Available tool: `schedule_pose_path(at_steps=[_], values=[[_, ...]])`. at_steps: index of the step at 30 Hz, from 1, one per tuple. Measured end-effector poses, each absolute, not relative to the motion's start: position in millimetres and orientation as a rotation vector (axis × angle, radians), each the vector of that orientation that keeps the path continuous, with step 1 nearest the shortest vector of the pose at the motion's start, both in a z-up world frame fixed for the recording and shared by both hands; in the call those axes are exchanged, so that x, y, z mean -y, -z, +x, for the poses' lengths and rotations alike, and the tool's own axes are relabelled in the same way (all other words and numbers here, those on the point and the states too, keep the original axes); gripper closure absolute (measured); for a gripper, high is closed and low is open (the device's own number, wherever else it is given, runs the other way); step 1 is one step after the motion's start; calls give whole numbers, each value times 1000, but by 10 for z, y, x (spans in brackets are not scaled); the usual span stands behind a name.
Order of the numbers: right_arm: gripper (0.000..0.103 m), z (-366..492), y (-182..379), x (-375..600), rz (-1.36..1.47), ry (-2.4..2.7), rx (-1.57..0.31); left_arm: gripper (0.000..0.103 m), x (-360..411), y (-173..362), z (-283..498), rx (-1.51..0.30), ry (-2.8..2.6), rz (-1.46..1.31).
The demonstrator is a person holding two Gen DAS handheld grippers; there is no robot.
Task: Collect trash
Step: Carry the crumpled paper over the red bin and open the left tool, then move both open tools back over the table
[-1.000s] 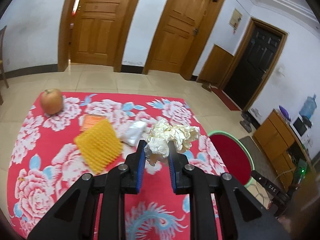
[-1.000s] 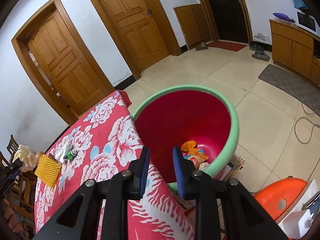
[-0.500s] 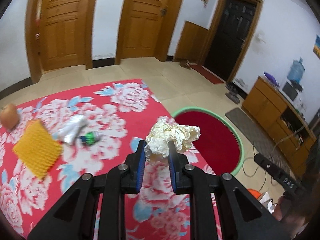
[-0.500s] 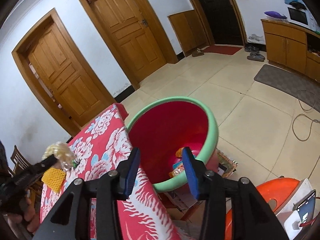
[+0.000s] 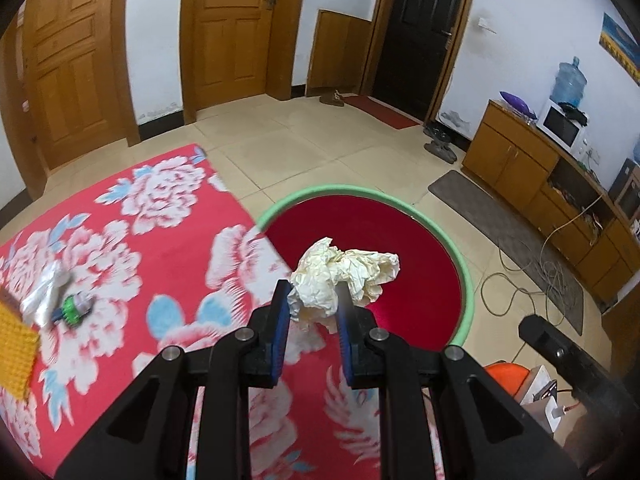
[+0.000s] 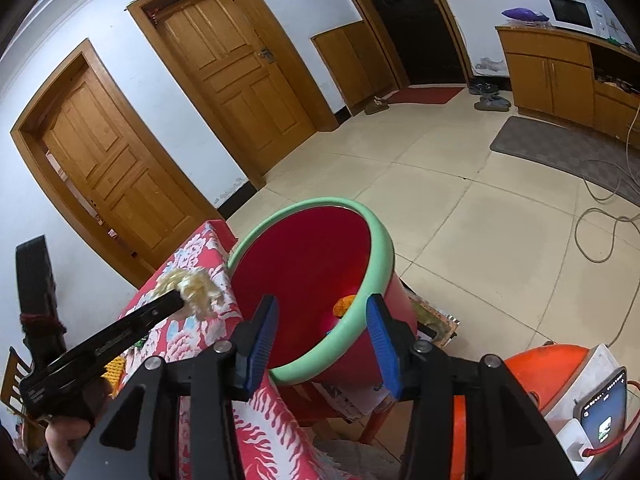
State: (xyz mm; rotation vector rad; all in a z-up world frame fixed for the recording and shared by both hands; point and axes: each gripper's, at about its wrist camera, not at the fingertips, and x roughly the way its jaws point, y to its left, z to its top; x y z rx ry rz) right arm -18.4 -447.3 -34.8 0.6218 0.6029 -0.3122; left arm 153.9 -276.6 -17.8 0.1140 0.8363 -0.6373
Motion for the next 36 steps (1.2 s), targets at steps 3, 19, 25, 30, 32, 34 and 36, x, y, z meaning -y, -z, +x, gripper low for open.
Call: schedule_pose_path(at_steps=[3,19,25,30,32,34,36], values=[[54,-167,372,4482,626,317,-609,77,2889,225,1568,-842,657,124],[46,-178,366,4458,622,305,-614,52,2714,215,1511,-844,616,88],[34,-178,271,4336,590,269,-609,48,2432,158,1455,-833,559,48],[32,-155,246,4206,575,236,-623,47,2102,115,1440,-825,496,21],[32,-149,233,4142,564,231,-626,47,1991,100,1440,-817,467,20],[32,-127,221,4078,550,224,-633,47,1858,88,1443,-809,426,30],[32,-99,217,4003,538,212,-642,47,1730,81,1449,-807,400,27]])
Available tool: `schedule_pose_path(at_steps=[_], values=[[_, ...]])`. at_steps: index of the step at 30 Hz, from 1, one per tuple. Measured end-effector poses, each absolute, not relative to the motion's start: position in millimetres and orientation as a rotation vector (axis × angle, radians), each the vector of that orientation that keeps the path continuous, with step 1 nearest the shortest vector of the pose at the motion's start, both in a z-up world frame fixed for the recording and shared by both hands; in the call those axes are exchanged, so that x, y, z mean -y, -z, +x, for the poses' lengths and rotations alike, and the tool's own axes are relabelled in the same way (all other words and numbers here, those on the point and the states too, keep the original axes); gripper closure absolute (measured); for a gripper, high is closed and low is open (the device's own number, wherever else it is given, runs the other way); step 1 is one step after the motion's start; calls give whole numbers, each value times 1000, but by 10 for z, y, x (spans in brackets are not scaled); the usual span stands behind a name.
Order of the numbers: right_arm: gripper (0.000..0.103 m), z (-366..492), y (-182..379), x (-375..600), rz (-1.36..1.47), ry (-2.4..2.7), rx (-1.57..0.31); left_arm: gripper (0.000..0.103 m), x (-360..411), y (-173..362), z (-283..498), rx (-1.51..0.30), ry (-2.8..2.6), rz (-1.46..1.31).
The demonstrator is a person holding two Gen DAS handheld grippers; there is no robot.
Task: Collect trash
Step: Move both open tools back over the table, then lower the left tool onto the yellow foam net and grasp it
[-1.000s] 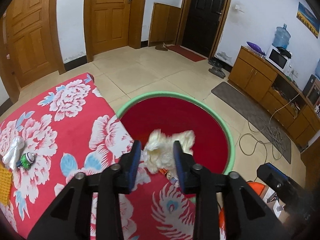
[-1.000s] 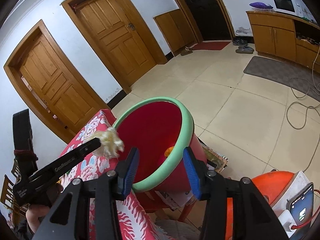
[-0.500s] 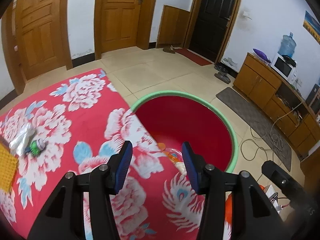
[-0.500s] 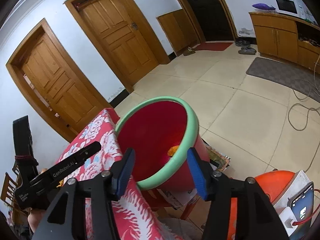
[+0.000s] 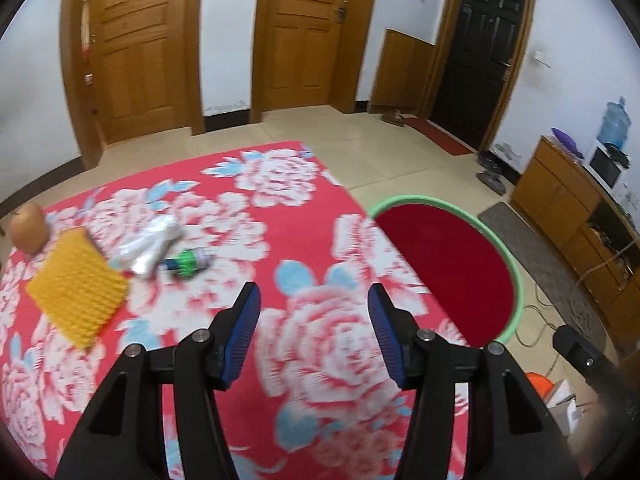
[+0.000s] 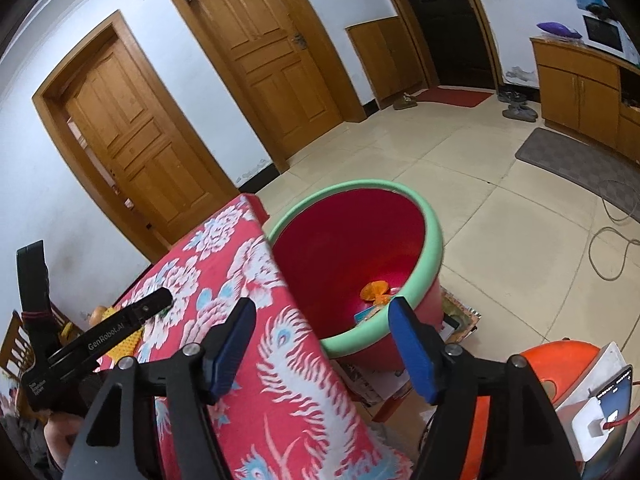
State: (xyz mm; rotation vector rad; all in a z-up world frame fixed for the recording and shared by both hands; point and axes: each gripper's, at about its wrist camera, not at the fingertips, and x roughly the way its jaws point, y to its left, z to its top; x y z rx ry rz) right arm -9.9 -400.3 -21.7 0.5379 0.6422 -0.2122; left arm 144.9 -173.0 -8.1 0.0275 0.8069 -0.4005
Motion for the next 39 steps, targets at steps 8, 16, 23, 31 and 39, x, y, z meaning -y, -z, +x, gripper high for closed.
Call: schedule_pose_path(at_steps=[8,16,23,31,39], values=[[26,-28,186,3698,491,184,-670,39,1229,89,1492,-809,294,-14],[24,35,176,3489,472,159,-687,39,706,173,1551,-832,177,-75],[23,99,142,3332,467,130,-694,39,261,209,1642,-822,59,-101],[22,149,154,3213,453,111,-711,39,-82,380,1852,-848,4,-155],[22,167,143,3177,439,117,-717,44,-78,544,1961,-855,96,-224]])
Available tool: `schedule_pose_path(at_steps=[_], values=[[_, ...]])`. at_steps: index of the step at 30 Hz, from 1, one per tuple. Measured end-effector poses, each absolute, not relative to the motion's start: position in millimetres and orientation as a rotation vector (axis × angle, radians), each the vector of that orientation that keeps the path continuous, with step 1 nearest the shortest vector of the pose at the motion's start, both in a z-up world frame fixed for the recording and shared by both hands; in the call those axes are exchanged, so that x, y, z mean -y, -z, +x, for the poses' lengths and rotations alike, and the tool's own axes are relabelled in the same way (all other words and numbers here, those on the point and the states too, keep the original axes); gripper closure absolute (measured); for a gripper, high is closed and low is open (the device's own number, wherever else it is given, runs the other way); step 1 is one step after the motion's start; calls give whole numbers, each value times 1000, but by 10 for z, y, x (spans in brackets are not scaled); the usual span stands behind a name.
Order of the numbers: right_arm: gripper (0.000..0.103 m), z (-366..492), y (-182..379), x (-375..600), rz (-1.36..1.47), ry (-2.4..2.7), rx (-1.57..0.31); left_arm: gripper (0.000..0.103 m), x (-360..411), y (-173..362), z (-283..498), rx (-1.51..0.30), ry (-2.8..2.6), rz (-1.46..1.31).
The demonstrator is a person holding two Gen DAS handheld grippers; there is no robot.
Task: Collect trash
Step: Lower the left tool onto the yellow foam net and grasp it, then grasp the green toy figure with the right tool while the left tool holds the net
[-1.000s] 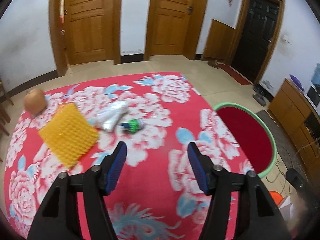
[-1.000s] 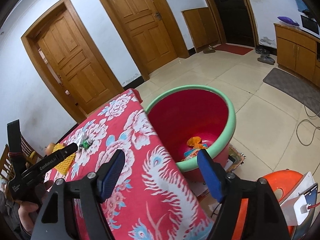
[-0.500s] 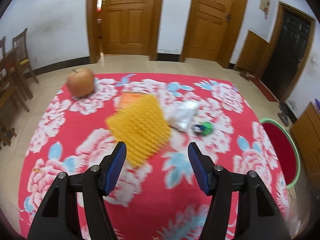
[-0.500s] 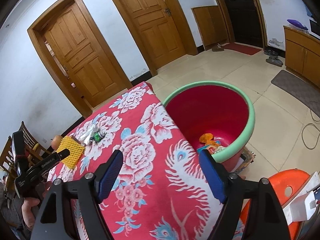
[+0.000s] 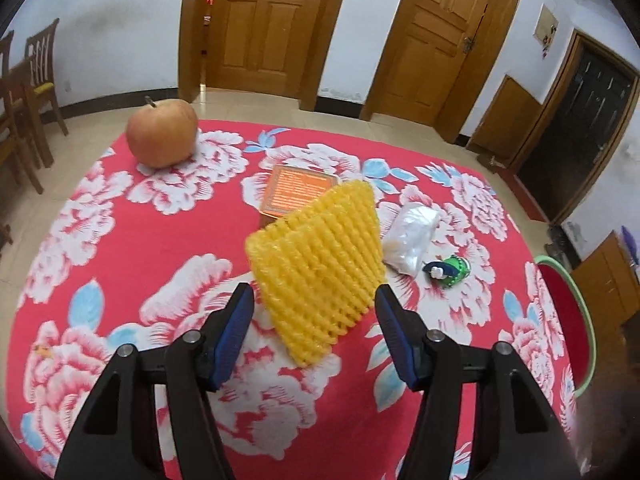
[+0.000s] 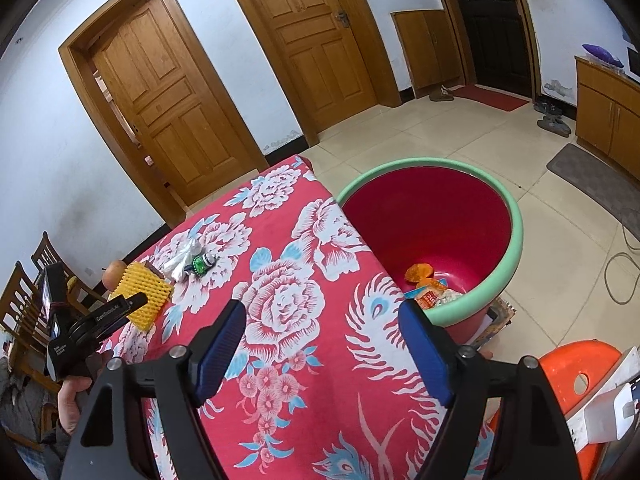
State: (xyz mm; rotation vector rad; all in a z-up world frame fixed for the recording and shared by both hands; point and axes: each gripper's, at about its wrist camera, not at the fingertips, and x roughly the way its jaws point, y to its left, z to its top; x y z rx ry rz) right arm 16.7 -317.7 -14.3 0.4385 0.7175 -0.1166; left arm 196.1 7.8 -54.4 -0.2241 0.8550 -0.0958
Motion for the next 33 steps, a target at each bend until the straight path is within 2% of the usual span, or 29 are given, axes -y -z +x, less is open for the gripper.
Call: schedule_pose_path(at_steps=[2,3,5,8,22,33], values=[[22,175,138,3168,433,119,-718,62,-71,580,1982,-861,120,-231],[22,179,132,3166,428,121,-718,68,-72,595,1987,-865,126,-232],[22,202,126,3148,421,120,-719,87,-69,628,1992,-875,152,-239],[23,247,87,3115,410,112,-719,91,-72,606,1959,-862,170,-242],[22,606,-156,2655,327,10,-699,92,-343,24,1810,-723,137,-235],[23,1303,-53,2188,272,-82,-785,92,-660,261,1890,-751,48,-277]])
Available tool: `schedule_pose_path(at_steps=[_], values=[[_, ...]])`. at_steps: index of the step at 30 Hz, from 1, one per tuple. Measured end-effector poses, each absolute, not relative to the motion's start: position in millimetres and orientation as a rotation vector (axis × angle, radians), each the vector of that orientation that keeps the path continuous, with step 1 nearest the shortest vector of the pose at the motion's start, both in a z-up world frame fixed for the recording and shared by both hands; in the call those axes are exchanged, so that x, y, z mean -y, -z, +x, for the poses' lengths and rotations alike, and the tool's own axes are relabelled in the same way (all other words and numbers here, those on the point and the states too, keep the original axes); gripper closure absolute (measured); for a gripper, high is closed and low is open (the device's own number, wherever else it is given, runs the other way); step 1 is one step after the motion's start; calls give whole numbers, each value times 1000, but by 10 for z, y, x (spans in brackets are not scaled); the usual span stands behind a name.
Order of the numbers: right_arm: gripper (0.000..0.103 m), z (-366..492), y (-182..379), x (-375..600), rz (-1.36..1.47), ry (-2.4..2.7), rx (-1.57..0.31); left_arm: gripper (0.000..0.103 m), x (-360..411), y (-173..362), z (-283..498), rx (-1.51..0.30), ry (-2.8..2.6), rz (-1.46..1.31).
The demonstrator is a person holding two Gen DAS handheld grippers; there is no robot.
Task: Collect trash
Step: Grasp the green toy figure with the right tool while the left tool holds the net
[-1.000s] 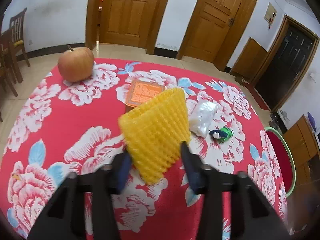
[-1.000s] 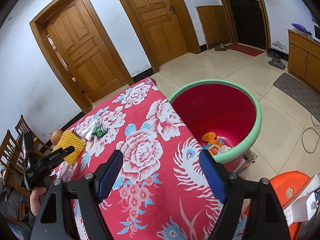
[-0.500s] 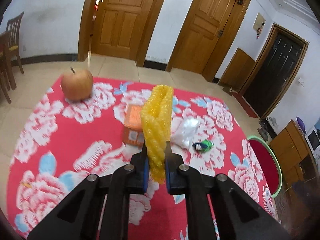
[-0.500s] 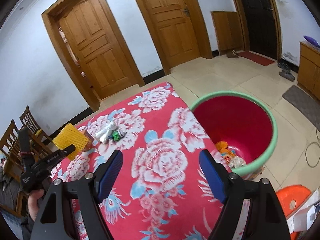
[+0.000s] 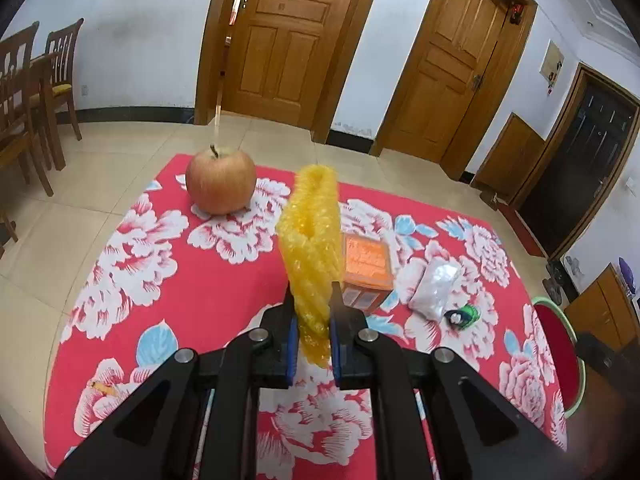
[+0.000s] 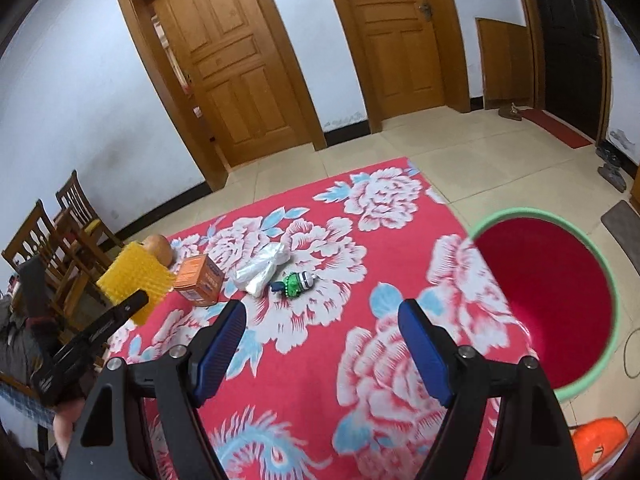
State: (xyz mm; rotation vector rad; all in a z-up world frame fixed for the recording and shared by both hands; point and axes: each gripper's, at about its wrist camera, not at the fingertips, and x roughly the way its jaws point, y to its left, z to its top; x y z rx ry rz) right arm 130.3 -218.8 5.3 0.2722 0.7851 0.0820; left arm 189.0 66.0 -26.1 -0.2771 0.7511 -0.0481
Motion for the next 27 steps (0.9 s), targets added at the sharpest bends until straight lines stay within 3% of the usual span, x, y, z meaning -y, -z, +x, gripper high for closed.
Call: schedule_pose_path(at_steps=[12,27], values=[[23,1913,438,1780,120,-141,-832,92,-631,390,1894,-754,7,-214],[52,2214,718,1664,118,-186,-903,92,-596,446,1908,-774,14,-205]])
